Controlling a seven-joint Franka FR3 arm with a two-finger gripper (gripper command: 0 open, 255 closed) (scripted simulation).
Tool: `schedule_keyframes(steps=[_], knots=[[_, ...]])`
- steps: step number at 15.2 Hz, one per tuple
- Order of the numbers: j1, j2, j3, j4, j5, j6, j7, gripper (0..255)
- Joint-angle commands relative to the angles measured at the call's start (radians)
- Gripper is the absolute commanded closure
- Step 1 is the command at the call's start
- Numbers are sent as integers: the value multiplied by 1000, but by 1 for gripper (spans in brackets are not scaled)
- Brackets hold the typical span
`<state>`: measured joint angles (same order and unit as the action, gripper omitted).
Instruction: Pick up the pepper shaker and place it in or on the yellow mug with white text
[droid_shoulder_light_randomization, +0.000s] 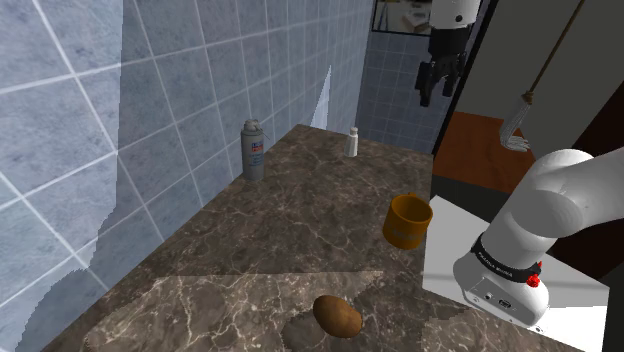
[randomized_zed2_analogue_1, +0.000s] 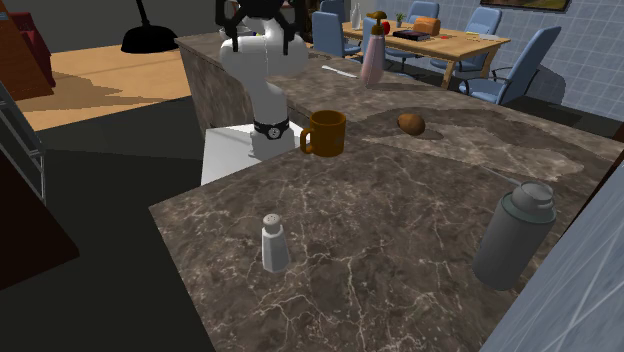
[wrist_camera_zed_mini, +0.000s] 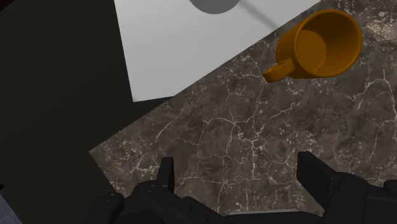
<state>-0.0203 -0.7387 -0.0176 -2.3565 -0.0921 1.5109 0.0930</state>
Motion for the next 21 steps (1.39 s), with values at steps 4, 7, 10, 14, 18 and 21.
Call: schedule_keyframes(steps=[4, 7, 10, 14, 18, 21], knots=[[2, 60, -13, -31, -10, 124, -14, 0], [5, 131, -26, -49, -18, 246, -28, 0], [8, 213, -38, -53, -24, 365, -42, 0], [11, 336, -52, -36, -29, 515, -62, 0], [16, 469, -63, 5, -27, 652, -83, 0], [19, 573, -70, 51, -21, 742, -102, 0]])
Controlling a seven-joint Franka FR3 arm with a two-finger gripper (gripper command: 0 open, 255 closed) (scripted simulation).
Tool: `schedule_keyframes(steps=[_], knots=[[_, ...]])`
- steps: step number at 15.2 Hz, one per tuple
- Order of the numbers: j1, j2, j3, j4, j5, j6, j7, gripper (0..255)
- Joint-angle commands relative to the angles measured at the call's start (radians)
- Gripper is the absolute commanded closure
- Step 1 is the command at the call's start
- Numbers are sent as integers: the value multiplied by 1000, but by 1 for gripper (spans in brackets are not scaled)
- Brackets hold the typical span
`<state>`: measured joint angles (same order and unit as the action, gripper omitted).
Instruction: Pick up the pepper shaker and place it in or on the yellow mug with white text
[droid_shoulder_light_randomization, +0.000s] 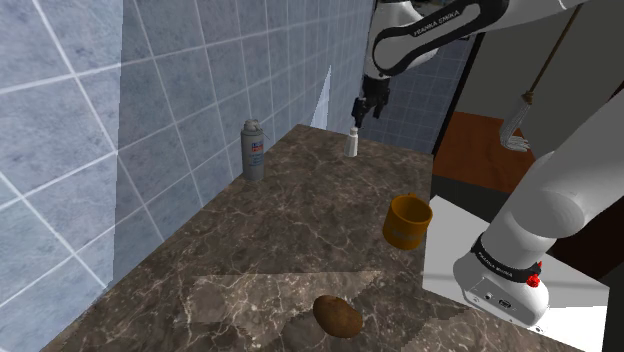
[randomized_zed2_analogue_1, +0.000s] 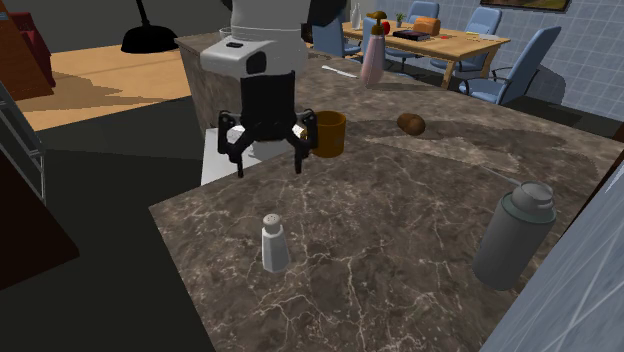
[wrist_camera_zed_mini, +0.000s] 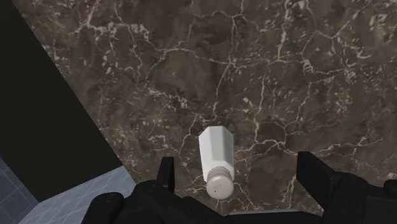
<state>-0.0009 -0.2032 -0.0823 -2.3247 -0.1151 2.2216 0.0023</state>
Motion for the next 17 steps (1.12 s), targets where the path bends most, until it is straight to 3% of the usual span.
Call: schedule_keyframes(steps=[1, 4, 11, 17], knots=[[0, 73, -7, 38, 5, 60, -17, 0], [2, 177, -10, 99, 17, 134, -38, 0], [-2, 244, -13, 79, 18, 222, -39, 0], [-2, 250, -14, 78, 18, 229, -39, 0]])
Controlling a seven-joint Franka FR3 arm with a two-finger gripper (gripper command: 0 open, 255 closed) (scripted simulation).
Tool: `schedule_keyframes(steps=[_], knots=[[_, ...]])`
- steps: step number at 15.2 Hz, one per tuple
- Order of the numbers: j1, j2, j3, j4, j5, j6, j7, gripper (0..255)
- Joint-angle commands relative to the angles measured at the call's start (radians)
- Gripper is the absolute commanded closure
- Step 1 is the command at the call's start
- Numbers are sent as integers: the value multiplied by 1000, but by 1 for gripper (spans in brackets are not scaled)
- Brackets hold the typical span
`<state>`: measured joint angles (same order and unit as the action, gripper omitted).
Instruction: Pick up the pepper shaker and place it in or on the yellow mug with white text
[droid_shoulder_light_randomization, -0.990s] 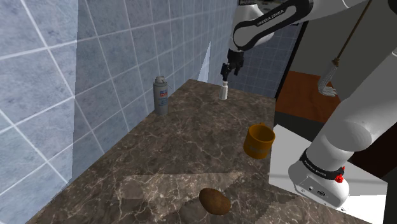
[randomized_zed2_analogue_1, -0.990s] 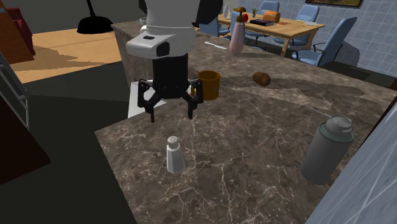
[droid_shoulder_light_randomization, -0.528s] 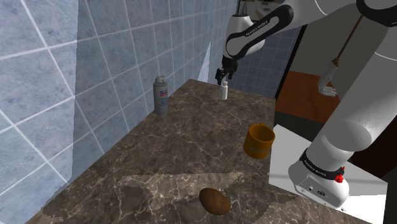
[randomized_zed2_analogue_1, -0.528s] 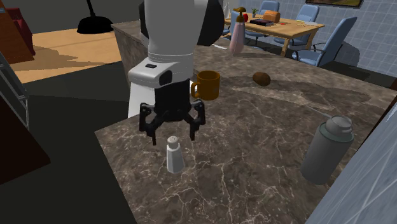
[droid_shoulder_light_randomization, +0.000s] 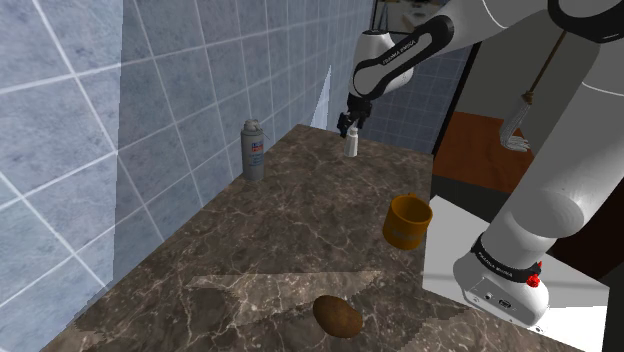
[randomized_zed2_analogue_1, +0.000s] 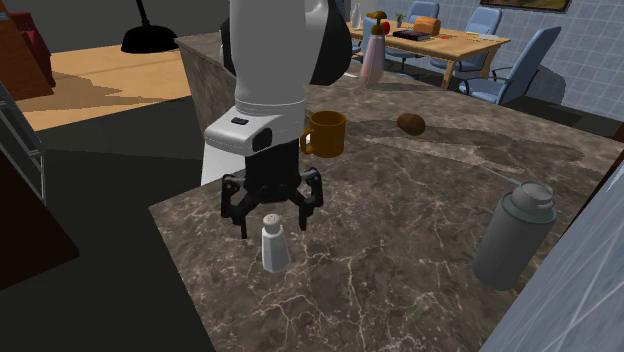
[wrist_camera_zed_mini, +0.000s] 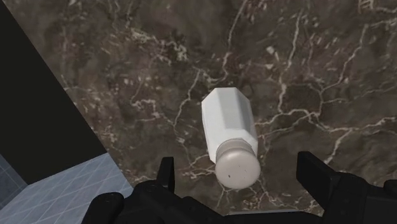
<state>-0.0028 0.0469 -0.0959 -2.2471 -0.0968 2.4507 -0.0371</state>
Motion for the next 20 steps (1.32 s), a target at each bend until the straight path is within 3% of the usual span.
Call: schedule_keyframes(steps=[1, 3, 4, 13, 20], knots=[[0, 0, 0, 0, 0, 0, 0, 0], [0, 0, 0, 0, 0, 0, 0, 0], [0, 0, 0, 0, 0, 0, 0, 255], [0, 0, 0, 0, 0, 0, 0, 255], [1, -52, 1, 40, 2, -92, -6, 255]])
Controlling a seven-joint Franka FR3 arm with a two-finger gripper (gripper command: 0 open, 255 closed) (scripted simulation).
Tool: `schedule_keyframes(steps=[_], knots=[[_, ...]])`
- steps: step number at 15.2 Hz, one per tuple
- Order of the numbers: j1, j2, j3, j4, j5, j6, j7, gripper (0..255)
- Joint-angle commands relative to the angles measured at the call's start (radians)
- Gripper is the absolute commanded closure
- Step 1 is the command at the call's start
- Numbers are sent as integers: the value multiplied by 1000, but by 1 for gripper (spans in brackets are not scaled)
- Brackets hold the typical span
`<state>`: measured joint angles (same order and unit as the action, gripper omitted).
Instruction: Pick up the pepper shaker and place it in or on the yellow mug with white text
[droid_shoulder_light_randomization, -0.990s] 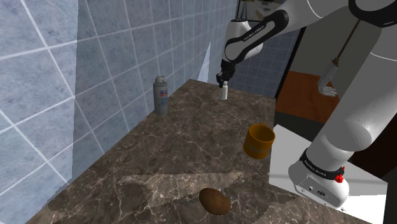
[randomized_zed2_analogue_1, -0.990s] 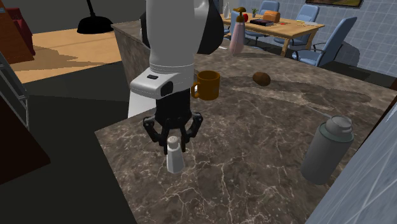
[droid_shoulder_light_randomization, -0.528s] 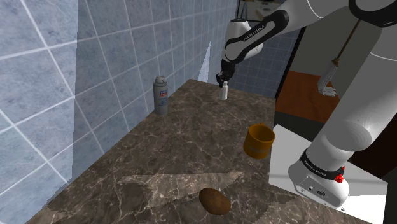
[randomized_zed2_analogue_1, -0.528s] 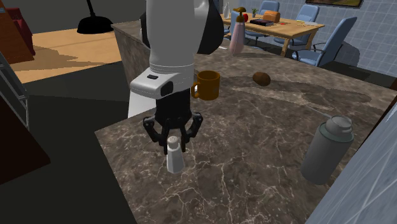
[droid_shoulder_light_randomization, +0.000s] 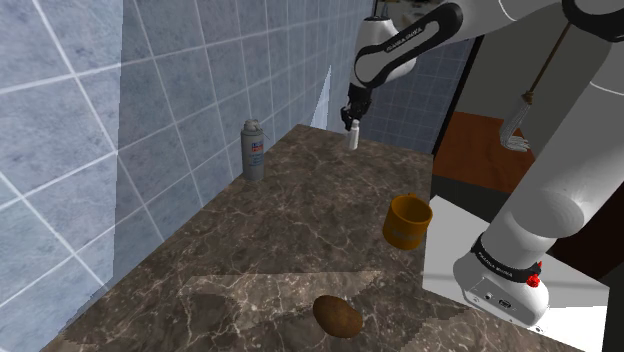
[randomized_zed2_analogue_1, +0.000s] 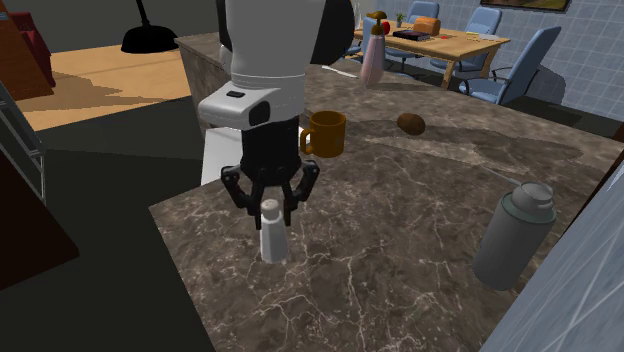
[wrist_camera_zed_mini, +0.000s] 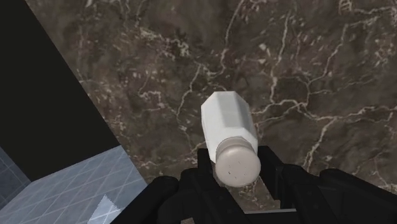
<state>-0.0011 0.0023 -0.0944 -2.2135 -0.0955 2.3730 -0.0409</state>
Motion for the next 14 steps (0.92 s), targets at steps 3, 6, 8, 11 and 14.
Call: schedule_keyframes(steps=[3, 6, 8, 11, 14], knots=[[0, -26, 0, 27, 1, -54, -4, 255], [1, -44, 1, 50, 2, -93, -7, 255], [1, -54, 1, 66, 3, -120, -8, 255], [2, -68, 2, 91, 4, -159, -11, 255], [2, -81, 3, 119, 5, -199, -13, 255]])
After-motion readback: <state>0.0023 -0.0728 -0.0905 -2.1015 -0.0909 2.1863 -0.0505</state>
